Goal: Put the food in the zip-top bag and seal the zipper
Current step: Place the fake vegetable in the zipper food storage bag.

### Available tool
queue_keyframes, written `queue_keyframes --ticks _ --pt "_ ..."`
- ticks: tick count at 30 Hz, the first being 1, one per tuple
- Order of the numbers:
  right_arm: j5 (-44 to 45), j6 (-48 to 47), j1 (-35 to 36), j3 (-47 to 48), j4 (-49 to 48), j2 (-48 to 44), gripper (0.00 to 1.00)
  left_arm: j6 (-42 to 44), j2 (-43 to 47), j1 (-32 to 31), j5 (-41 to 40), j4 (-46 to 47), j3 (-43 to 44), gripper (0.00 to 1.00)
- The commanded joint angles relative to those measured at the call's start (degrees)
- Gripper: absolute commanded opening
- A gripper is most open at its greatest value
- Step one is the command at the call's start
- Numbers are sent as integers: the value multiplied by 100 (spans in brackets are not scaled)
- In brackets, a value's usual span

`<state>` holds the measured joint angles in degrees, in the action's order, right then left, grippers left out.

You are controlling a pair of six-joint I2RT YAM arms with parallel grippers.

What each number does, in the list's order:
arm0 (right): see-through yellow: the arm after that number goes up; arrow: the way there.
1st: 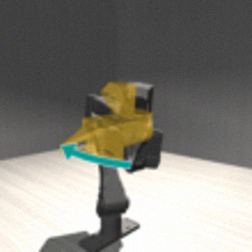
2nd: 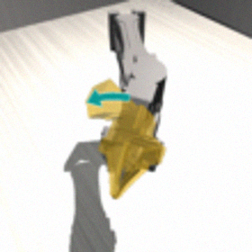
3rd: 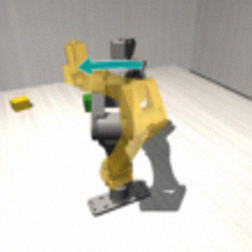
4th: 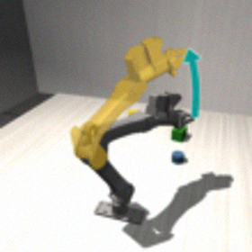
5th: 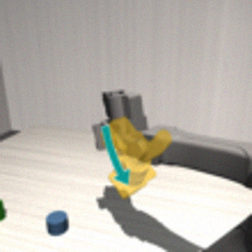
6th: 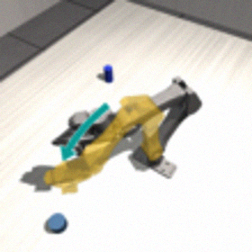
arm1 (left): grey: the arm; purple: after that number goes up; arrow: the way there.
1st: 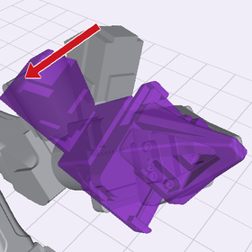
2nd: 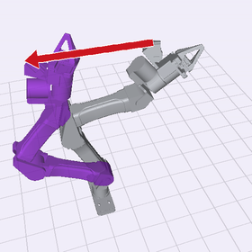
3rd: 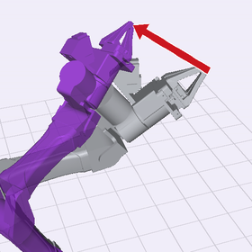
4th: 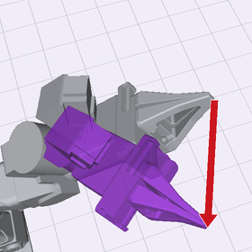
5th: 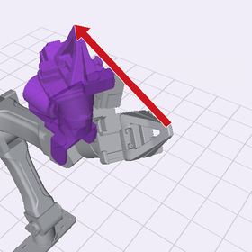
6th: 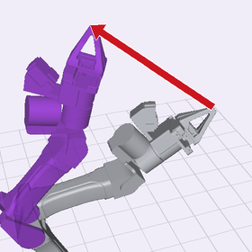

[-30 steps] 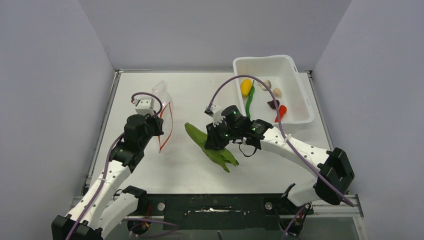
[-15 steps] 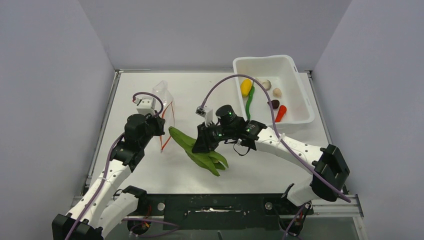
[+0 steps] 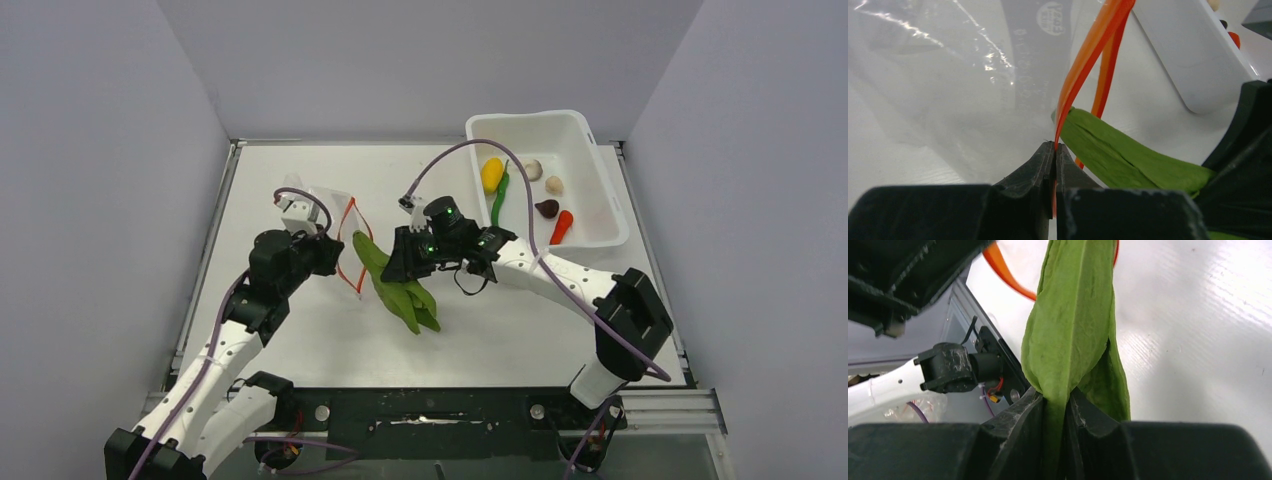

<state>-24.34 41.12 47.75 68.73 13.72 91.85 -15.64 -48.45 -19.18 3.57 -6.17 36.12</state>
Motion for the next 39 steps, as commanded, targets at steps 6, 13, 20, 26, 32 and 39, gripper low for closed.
queue_keyframes --ticks 6,13,20,26,32,39 --pt "-281 71 6 459 -745 8 15 97 125 -24 936 528 -61 0" --pt "-433 -21 34 687 -722 228 14 181 232 -33 1522 817 -256 0" --pt "-248 83 15 1045 -911 495 15 17 253 -34 1738 890 -251 0" --pt "-112 133 -1 989 -1221 577 14 -114 330 -43 2161 1089 -346 0" --pt "29 238 -154 876 -1464 566 14 -184 414 -53 2726 1267 -416 0" --pt "137 466 -338 628 -1933 453 13 -368 321 -60 3218 1610 -504 0"
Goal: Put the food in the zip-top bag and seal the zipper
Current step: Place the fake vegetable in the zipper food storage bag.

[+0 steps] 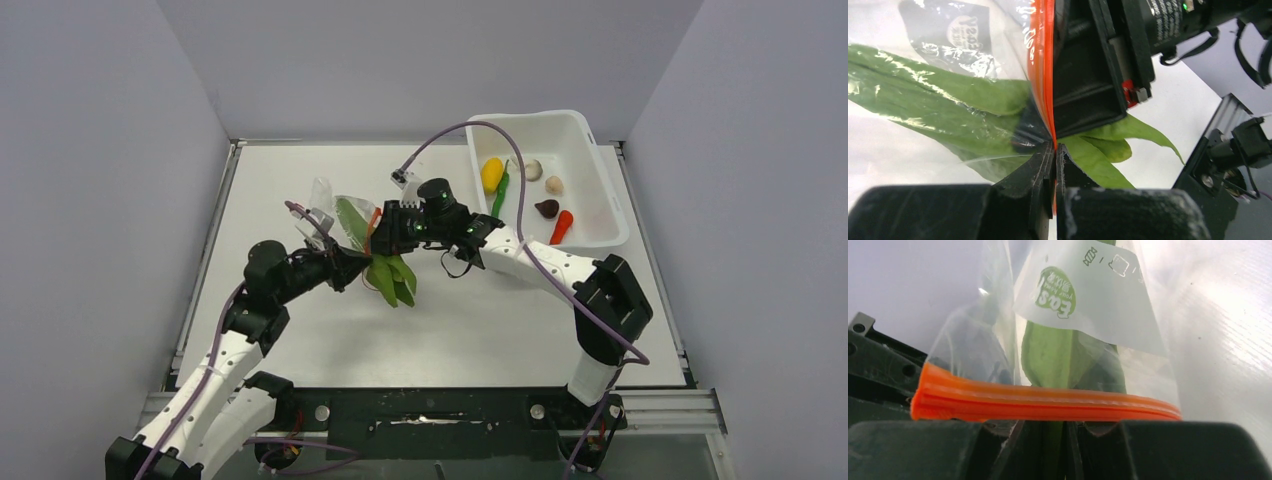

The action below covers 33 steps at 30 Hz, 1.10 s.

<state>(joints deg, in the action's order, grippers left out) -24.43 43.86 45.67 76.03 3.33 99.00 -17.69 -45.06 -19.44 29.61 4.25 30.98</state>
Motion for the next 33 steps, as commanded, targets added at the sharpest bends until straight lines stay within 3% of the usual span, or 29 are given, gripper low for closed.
queue_keyframes --ticks 1,7,12,18,21,23,28,33 --pt "186 220 -170 -153 -953 -297 13 -172 -47 -33 679 550 24 0" --pt "482 220 -311 -248 -1083 -364 16 -124 52 -38 678 515 -1 0" --pt "615 195 -230 -263 -926 -204 27 -36 121 -31 207 462 3 0" --pt "724 -462 -84 131 380 -59 47 29 105 3 -461 275 81 0" --pt "982 -691 -7 138 882 -204 50 1 82 27 -746 209 109 0" --pt "1106 -755 55 3 1007 -343 44 -34 58 36 -805 218 132 0" --pt "1141 -760 146 -252 853 -516 13 -178 23 36 -732 374 99 0" --pt "1046 -388 161 -411 -22 -567 9 -274 2 37 -511 542 54 0"
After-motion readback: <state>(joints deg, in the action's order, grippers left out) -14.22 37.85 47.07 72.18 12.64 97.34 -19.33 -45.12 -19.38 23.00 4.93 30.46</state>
